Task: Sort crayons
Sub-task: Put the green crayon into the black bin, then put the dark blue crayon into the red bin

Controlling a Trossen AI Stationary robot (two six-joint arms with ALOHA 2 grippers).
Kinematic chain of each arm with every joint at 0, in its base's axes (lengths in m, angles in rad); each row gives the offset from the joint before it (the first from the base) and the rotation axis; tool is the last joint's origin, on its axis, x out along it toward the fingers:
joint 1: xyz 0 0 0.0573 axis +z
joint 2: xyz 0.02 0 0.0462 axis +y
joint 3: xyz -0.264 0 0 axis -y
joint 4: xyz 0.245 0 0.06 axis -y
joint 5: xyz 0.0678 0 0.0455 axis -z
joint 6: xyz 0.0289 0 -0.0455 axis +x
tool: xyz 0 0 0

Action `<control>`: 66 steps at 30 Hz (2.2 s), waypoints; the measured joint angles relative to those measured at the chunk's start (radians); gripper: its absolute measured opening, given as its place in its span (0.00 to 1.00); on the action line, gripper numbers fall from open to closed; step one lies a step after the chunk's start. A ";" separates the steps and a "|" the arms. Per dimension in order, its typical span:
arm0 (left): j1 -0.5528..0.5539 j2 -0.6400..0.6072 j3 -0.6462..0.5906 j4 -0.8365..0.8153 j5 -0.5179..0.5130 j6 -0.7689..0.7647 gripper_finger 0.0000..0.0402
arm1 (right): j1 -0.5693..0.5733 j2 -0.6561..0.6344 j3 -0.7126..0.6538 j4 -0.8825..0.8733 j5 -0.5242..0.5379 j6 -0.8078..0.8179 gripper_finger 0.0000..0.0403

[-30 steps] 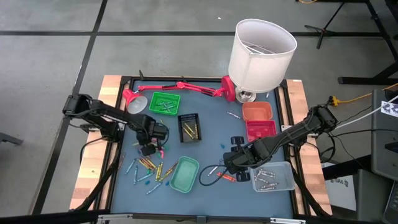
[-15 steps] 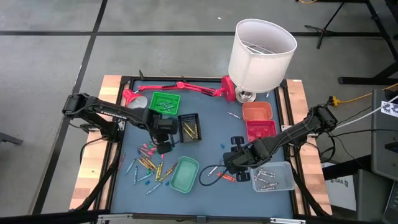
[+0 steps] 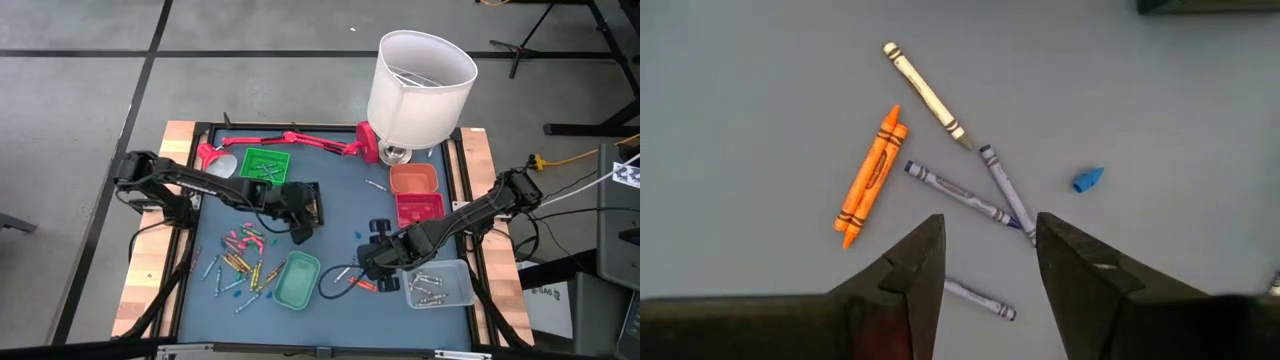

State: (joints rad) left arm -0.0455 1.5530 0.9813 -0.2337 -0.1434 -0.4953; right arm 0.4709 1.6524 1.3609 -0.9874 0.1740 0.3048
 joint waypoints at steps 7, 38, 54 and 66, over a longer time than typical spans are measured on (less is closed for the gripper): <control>0.027 0.078 0.000 -0.001 -0.073 0.001 0.02 | 0.000 0.000 0.000 0.000 0.066 -0.001 0.39; 0.174 -0.306 0.000 -0.274 0.000 0.167 0.26 | -0.418 0.003 -0.002 -0.005 0.062 -0.060 0.39; 0.046 -0.520 0.000 -0.396 0.000 0.159 0.26 | -0.278 0.009 -0.098 0.103 -0.115 -0.130 0.39; -0.029 -0.553 0.000 -0.402 -0.001 0.155 0.26 | -0.206 0.009 -0.352 0.480 -0.172 -0.129 0.39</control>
State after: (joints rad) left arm -0.0746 0.9997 0.9812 -0.6358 -0.1440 -0.3401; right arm 0.2651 1.6615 1.0085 -0.5075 0.0021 0.1763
